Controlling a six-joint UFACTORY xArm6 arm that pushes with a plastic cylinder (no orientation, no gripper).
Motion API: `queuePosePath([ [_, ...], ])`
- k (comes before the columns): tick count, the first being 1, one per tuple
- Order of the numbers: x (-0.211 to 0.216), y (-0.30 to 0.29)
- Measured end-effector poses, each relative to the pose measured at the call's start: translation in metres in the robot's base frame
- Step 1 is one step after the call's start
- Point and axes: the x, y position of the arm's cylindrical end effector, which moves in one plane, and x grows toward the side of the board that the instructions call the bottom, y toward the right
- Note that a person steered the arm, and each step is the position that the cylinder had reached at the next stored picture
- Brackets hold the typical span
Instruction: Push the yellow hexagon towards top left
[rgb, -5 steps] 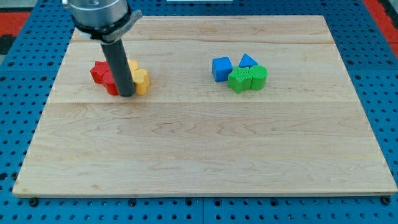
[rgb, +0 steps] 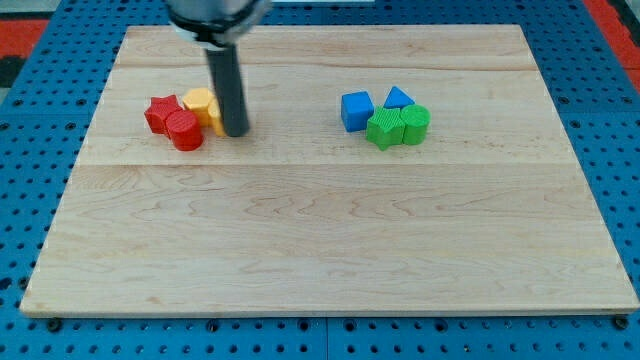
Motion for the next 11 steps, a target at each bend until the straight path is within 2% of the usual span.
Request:
queuePosePath([
  [3,-0.040,-0.033],
  [4,-0.040,-0.068],
  [11,-0.050,-0.078],
])
